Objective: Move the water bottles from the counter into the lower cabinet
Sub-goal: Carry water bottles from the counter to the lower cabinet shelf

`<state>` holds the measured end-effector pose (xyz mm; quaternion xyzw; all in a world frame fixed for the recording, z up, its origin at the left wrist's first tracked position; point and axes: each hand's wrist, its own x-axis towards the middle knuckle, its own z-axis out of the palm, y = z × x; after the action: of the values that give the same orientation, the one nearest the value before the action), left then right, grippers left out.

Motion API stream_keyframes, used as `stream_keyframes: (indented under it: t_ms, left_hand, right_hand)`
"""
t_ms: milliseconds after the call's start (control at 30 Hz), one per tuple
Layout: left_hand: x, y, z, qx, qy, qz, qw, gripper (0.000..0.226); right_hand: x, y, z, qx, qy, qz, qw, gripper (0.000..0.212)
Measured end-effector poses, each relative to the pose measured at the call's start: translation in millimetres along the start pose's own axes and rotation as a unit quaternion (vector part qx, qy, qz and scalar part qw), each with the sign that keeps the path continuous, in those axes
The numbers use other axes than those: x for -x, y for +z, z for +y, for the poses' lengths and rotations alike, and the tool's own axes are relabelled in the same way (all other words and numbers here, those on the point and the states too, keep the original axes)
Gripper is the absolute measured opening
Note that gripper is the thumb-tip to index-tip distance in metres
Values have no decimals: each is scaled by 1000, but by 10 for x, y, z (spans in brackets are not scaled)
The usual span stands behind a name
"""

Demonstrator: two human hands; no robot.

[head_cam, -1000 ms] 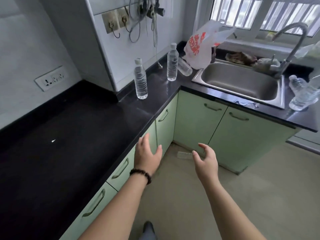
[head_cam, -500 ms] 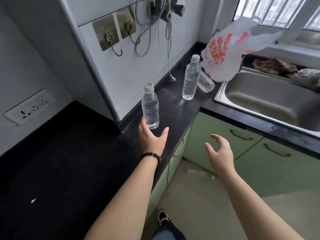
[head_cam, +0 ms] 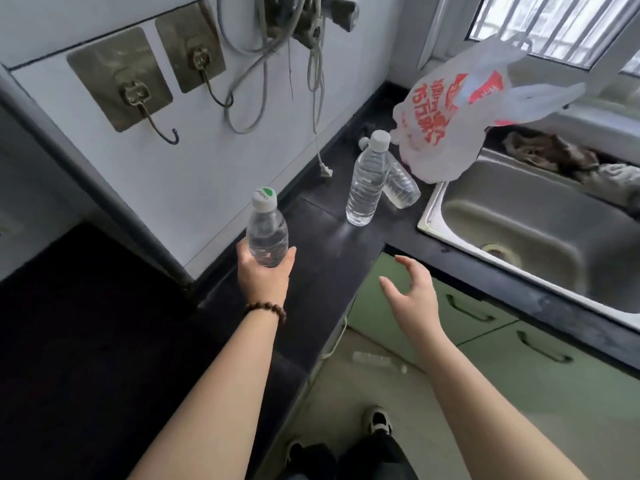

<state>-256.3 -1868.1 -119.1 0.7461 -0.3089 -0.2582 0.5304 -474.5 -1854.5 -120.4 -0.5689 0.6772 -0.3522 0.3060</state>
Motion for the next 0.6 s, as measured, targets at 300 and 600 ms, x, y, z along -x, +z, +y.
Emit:
stream_keyframes:
  t_ms: [300, 600]
  left_hand:
    - [148, 332, 279, -67, -10, 57, 996, 44]
    - [392, 467, 435, -106, -31, 151, 982, 43]
  right_hand:
    - [-1231, 63, -215, -112, -43, -80, 990, 103]
    - [-1926, 346, -280, -172, -64, -142, 973, 94]
